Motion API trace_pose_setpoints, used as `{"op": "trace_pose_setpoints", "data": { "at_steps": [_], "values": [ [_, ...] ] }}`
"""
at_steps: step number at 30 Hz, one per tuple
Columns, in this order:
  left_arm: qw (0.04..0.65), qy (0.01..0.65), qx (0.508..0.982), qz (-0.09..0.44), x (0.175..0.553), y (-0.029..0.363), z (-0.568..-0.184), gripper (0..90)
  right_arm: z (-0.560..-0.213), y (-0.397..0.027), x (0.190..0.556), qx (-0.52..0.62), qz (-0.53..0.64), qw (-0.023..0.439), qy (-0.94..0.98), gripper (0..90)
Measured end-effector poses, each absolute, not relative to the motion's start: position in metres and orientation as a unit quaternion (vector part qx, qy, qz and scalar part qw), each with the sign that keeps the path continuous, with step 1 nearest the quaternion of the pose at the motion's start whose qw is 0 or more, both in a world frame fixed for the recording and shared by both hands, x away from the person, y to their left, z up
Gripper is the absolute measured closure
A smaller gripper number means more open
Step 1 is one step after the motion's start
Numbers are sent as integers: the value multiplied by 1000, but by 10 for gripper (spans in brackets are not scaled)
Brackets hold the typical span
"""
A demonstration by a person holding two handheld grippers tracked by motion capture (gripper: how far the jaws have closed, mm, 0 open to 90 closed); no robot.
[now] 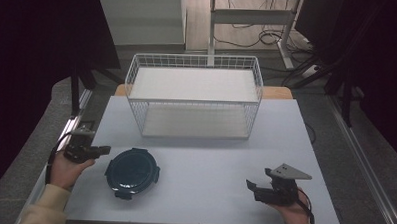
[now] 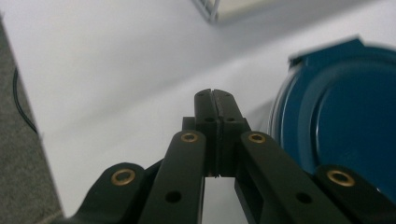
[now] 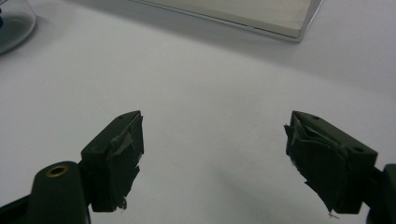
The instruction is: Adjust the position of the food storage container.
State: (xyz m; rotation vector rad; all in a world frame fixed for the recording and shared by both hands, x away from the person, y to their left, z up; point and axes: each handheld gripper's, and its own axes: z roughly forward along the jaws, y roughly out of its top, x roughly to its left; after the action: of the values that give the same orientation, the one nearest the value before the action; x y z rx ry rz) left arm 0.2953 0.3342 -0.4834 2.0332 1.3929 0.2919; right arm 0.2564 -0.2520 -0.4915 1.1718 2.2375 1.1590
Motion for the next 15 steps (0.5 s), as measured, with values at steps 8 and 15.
{"op": "trace_pose_setpoints", "data": {
  "at_steps": [8, 15],
  "values": [
    [332, 548, 764, 75, 262, 351, -510, 900, -491, -249, 256, 414, 414, 181, 790, 188],
    [341, 552, 759, 58, 258, 350, -517, 898, -492, -248, 256, 413, 413, 178, 792, 186]
  ]
}}
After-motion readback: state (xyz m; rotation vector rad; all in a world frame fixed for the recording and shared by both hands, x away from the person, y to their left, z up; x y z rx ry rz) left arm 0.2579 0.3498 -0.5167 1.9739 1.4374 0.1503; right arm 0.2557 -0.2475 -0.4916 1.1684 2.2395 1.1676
